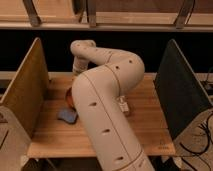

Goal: Place the pepper in the ceramic bowl

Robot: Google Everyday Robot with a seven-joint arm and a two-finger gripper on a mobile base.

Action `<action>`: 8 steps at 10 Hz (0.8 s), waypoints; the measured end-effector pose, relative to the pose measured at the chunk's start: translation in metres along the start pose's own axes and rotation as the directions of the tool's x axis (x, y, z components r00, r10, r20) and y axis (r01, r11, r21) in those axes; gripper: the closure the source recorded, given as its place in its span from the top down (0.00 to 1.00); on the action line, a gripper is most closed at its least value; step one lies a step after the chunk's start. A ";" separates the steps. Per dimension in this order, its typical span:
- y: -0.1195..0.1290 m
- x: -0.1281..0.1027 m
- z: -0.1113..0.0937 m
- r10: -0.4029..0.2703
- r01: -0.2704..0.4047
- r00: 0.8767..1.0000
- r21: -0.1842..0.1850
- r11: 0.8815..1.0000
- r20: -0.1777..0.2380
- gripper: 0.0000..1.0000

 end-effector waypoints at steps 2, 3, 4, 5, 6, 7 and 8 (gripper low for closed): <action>0.003 0.000 0.000 0.001 -0.001 1.000 -0.004 1.000 0.000 0.01; 0.003 0.000 0.000 0.001 -0.001 1.000 -0.004 1.000 0.001 0.05; 0.003 0.000 0.000 0.002 -0.002 1.000 -0.004 1.000 0.000 0.10; 0.003 0.000 0.000 0.002 -0.002 1.000 -0.004 1.000 0.000 0.16; 0.002 0.000 0.000 0.002 -0.002 1.000 -0.004 1.000 0.000 0.24; 0.002 0.000 0.000 0.002 -0.002 1.000 -0.003 1.000 0.000 0.34; 0.002 0.000 0.000 0.002 -0.002 1.000 -0.003 1.000 0.000 0.46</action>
